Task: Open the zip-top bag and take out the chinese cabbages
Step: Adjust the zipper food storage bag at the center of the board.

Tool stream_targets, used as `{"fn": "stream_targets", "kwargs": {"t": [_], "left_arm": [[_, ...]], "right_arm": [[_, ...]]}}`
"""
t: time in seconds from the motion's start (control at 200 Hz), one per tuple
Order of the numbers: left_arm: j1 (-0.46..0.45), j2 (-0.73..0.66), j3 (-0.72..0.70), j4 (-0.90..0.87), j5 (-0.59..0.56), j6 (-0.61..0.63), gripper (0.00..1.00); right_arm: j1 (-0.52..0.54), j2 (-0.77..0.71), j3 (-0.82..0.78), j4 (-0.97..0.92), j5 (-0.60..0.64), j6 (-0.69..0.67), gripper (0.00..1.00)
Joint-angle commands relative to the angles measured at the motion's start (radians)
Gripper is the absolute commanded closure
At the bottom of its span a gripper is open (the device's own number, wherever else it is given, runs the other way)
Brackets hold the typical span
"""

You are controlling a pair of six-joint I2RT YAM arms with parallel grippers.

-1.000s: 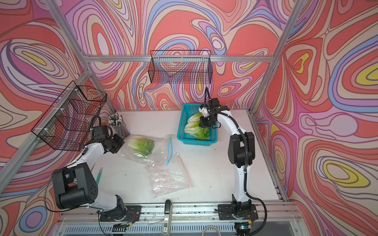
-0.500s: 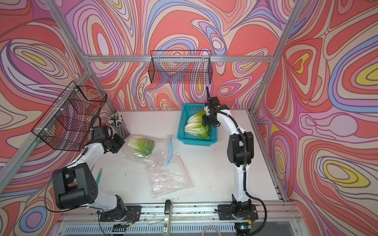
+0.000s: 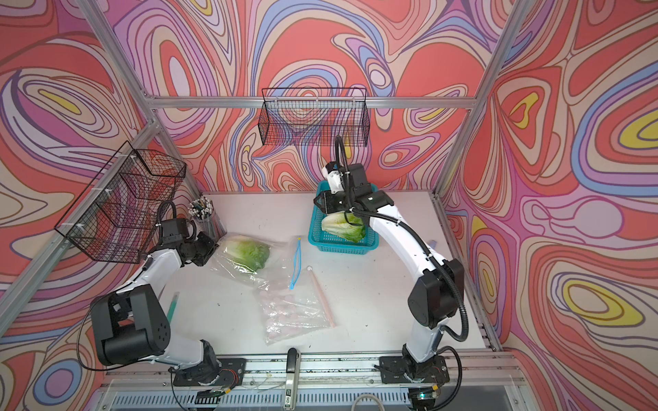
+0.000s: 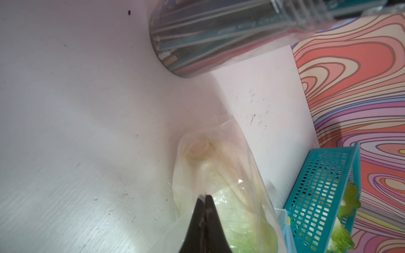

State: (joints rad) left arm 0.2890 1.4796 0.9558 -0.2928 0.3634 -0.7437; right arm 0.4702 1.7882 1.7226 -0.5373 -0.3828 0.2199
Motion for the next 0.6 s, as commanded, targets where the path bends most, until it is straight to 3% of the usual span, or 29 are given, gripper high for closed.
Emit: {"fn": "stream_targets", "kwargs": {"t": [0.0,0.195,0.596], "left_arm": [[0.007,-0.031,0.005,0.021,0.021,0.01,1.0],[0.007,-0.045,0.004,0.049,0.022,0.017,1.0],[0.007,-0.056,0.002,0.058,0.026,0.018,1.0]], "right_arm": [[0.048,0.063,-0.058,0.078,-0.097,0.085,0.59],[0.115,0.096,-0.175,0.163,-0.087,0.172,0.55],[0.145,0.053,-0.409,0.385,-0.123,0.345,0.53]]}}
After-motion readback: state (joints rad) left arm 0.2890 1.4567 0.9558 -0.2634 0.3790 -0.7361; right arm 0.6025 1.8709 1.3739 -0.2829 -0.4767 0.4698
